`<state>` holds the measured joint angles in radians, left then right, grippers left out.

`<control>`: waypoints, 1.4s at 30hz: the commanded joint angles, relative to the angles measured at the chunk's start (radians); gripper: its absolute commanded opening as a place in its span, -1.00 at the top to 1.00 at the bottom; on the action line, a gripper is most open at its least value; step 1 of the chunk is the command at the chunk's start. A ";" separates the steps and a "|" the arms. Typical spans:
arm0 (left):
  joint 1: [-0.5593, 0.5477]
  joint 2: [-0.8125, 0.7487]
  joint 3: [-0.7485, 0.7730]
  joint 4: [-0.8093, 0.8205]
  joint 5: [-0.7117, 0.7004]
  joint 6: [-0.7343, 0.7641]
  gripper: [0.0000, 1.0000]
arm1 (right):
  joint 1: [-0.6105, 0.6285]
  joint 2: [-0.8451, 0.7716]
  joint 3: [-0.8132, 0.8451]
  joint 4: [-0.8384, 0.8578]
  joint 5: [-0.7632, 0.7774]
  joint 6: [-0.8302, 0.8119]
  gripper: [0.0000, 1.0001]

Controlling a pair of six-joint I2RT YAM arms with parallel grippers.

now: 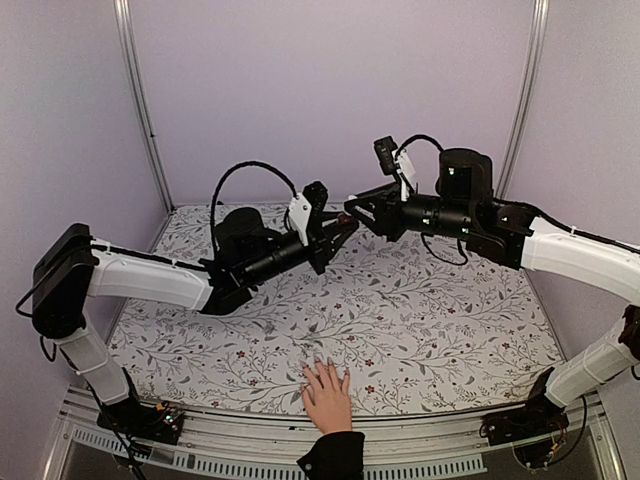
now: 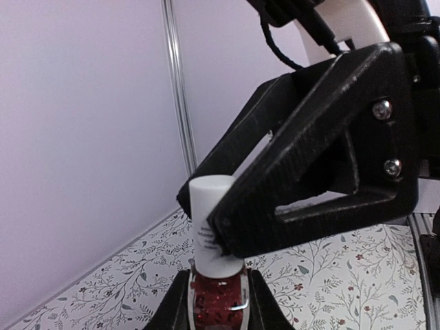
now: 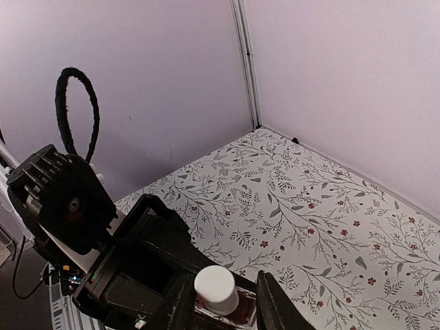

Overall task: Paint the nails
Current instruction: Unscrew the nail polish bottle.

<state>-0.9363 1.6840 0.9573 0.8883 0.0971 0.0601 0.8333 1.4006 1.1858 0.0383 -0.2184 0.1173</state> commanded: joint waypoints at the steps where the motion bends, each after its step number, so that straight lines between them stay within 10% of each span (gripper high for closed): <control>1: -0.025 0.018 0.047 -0.028 -0.041 0.041 1.00 | 0.007 0.009 0.039 0.023 0.004 0.004 0.45; 12: -0.026 0.003 0.044 -0.029 -0.019 0.049 1.00 | 0.007 0.010 0.023 0.035 -0.065 -0.014 0.80; 42: 0.060 -0.008 0.068 0.035 0.927 -0.111 1.00 | 0.007 -0.025 0.035 -0.076 -0.628 -0.409 1.00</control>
<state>-0.8440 1.6768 0.9848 0.9077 0.8852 -0.0322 0.8238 1.3640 1.1992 -0.0330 -0.7300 -0.2123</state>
